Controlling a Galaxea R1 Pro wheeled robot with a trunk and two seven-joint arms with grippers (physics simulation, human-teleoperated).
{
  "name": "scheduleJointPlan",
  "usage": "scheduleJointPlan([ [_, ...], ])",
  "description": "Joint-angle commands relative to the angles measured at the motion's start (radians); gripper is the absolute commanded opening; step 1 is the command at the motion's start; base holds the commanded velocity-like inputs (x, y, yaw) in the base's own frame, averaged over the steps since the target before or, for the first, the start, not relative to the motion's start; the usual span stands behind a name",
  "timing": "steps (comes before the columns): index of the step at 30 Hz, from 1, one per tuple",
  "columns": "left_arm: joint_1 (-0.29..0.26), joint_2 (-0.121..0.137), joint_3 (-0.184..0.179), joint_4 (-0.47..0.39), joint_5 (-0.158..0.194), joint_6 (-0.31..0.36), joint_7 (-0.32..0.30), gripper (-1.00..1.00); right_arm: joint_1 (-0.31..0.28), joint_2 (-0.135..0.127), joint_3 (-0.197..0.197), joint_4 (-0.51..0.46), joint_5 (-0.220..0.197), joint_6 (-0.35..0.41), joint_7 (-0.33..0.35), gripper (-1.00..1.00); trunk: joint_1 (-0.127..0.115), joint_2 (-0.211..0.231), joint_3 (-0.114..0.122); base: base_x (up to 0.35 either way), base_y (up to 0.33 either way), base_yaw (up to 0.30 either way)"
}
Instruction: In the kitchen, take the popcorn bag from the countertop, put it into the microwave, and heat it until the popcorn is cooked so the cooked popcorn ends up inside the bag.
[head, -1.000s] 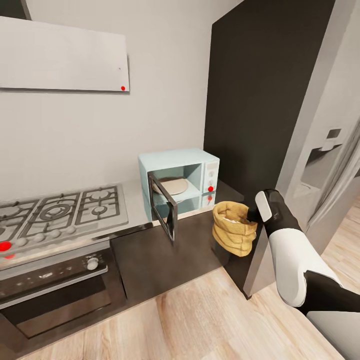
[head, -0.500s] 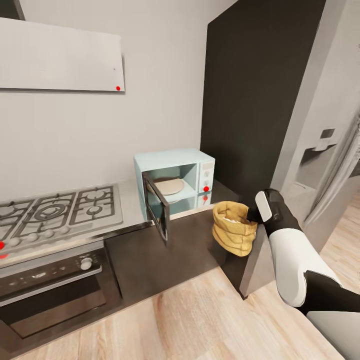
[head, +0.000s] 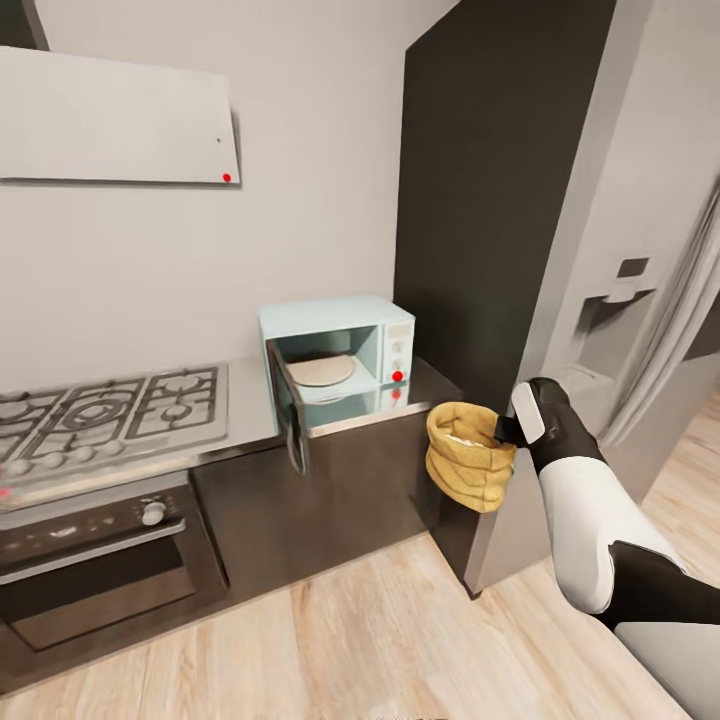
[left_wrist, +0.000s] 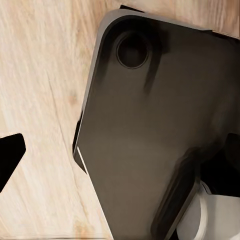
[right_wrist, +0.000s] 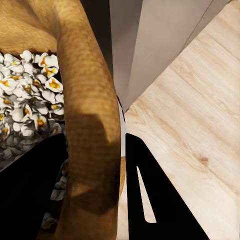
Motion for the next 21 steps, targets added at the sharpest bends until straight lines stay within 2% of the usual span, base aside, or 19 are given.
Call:
scheduleJointPlan([
  [1, 0.000, 0.000, 0.002, -0.001, 0.002, -0.002, 0.001, 1.00, 0.000, 0.000, -0.003, -0.001, -0.011, 0.001, -0.010, -1.00, 0.000, -0.001, -0.001, -0.145, -0.279, 0.263],
  [17, 0.000, 0.000, 0.003, 0.000, 0.002, -0.002, 0.001, 1.00, 0.000, 0.003, -0.001, -0.001, -0.012, 0.001, -0.010, -1.00, 0.000, -0.001, -0.001, -0.148, -0.279, 0.267],
  [21, 0.000, 0.000, 0.002, 0.000, 0.002, -0.002, 0.001, 1.00, 0.000, 0.014, -0.001, 0.002, -0.013, 0.001, -0.010, -1.00, 0.000, -0.001, -0.001, -0.078, -0.200, 0.267],
])
